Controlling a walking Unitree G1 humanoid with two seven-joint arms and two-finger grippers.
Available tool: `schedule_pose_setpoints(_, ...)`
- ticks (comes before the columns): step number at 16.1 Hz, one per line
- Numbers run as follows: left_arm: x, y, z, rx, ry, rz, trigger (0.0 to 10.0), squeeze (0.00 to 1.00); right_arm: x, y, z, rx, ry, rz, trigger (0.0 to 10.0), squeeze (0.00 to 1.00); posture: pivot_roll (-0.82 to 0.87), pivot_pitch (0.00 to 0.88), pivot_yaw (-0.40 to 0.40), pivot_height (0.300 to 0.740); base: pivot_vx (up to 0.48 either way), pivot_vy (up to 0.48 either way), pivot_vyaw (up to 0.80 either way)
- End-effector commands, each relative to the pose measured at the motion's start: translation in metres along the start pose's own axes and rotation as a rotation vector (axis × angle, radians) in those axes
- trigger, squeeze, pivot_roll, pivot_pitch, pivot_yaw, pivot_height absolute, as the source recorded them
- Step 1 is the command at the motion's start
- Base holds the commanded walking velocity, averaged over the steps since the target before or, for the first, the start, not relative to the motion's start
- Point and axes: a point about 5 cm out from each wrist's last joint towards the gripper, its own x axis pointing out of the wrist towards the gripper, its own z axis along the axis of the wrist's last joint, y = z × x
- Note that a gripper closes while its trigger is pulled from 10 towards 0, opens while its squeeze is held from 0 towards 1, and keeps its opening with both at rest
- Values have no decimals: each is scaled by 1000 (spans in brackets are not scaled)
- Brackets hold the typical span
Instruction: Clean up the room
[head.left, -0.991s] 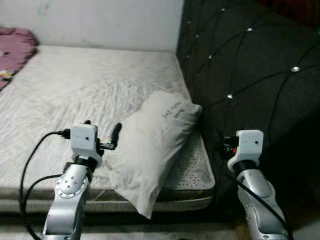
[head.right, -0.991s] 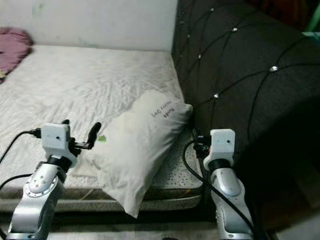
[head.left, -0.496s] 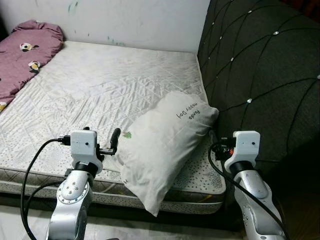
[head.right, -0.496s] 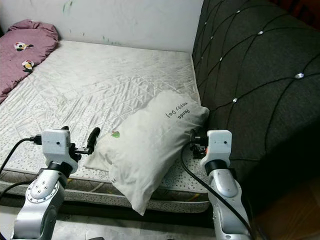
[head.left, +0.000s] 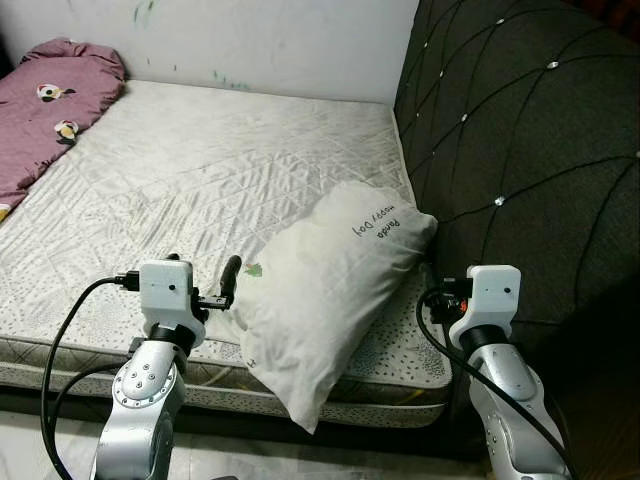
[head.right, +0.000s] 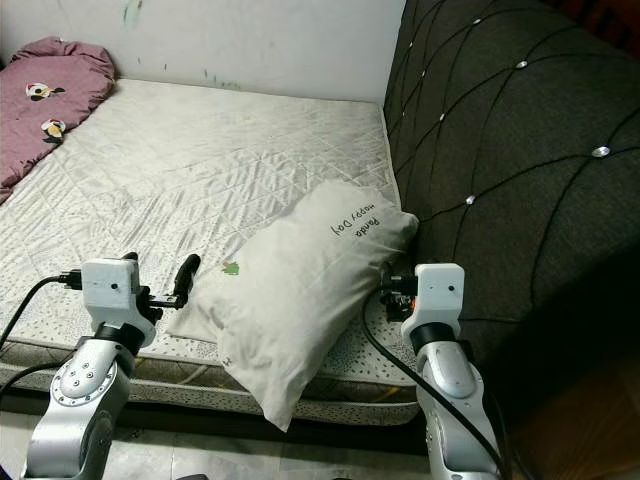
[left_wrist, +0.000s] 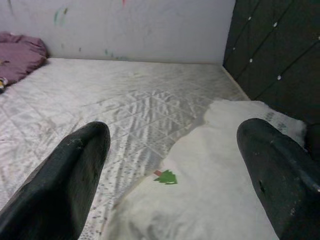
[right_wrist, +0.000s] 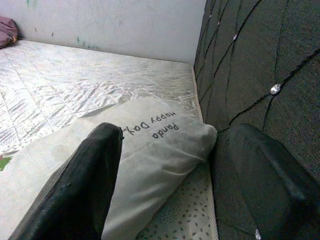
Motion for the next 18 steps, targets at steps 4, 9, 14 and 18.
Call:
schedule_pose_setpoints(4, 0, -2, 4, -9, -17, -40, 10000, 0, -1, -4, 1, 10, -3, -20, 10000, 0, -55, 0, -53, 740, 0, 0, -244)
schedule_pose_setpoints(9, -2, -4, 5, -15, -29, -61, 10000, 0, -1, -4, 1, 4, -2, -16, 10000, 0, -53, 0, -54, 740, 285, 0, 0)
schedule_pose_setpoints(14, 0, -5, 6, -17, -33, -71, 10000, 0, 1, -4, 1, 4, -2, -17, 10000, 0, -52, 0, -56, 740, 335, 0, -320)
schedule_pose_setpoints(18, 1, -8, 4, -51, -21, -57, 10000, 0, 2, -4, 2, 0, -5, -15, 10000, 0, -49, 0, -56, 740, 228, 0, 0)
